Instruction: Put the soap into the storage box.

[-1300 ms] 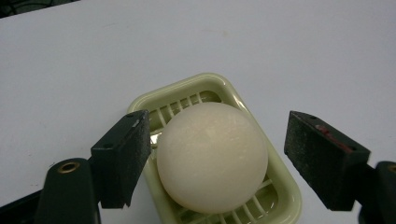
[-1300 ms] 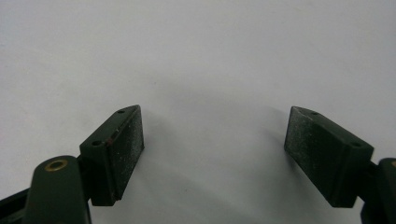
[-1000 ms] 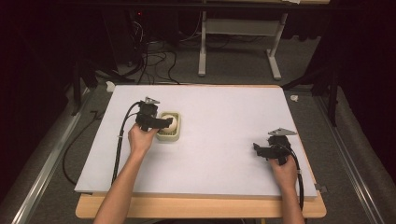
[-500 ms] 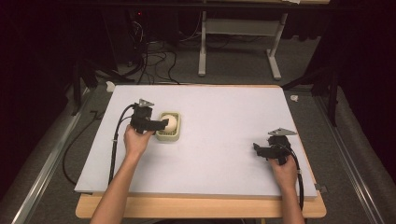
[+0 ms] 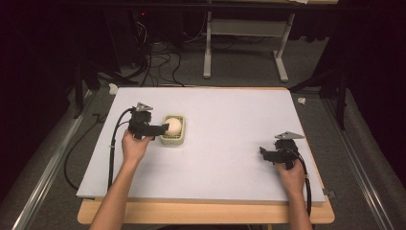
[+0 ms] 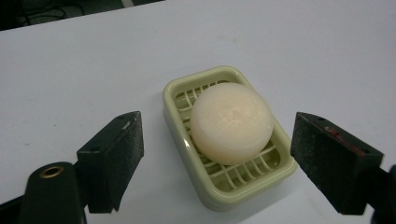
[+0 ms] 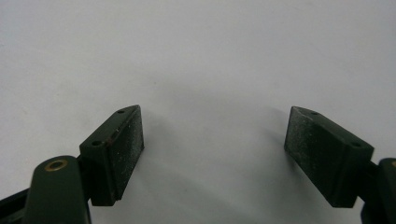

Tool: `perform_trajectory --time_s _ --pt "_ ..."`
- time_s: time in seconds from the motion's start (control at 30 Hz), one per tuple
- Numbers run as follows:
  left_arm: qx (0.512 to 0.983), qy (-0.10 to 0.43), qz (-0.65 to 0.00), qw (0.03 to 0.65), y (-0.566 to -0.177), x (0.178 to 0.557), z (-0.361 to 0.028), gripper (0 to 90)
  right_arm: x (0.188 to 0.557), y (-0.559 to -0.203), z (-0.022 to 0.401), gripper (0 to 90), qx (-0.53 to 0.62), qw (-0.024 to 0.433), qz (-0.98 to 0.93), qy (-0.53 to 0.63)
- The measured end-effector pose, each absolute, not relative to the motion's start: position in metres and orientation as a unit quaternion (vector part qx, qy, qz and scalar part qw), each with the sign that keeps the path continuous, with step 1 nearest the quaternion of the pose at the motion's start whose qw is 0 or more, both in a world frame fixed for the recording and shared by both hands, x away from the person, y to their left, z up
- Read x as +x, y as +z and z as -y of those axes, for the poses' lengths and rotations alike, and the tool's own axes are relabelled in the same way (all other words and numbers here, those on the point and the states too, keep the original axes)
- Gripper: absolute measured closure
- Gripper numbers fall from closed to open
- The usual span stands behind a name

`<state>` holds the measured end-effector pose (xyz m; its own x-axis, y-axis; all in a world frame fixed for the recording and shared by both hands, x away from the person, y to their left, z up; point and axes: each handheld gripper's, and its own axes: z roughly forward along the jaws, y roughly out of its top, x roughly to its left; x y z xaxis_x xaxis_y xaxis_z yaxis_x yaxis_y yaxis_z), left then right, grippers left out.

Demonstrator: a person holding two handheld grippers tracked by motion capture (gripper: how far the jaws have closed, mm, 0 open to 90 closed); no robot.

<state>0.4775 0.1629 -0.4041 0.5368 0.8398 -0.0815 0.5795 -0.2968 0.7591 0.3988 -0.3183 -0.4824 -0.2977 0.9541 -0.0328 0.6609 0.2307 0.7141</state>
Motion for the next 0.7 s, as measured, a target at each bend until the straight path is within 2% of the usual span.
perform_trajectory --time_s 0.7 --pt "0.779 0.170 -0.454 0.396 -0.400 0.458 -0.189 17.7 0.399 -0.482 0.318 20.2 0.541 0.242 -0.746 0.303"
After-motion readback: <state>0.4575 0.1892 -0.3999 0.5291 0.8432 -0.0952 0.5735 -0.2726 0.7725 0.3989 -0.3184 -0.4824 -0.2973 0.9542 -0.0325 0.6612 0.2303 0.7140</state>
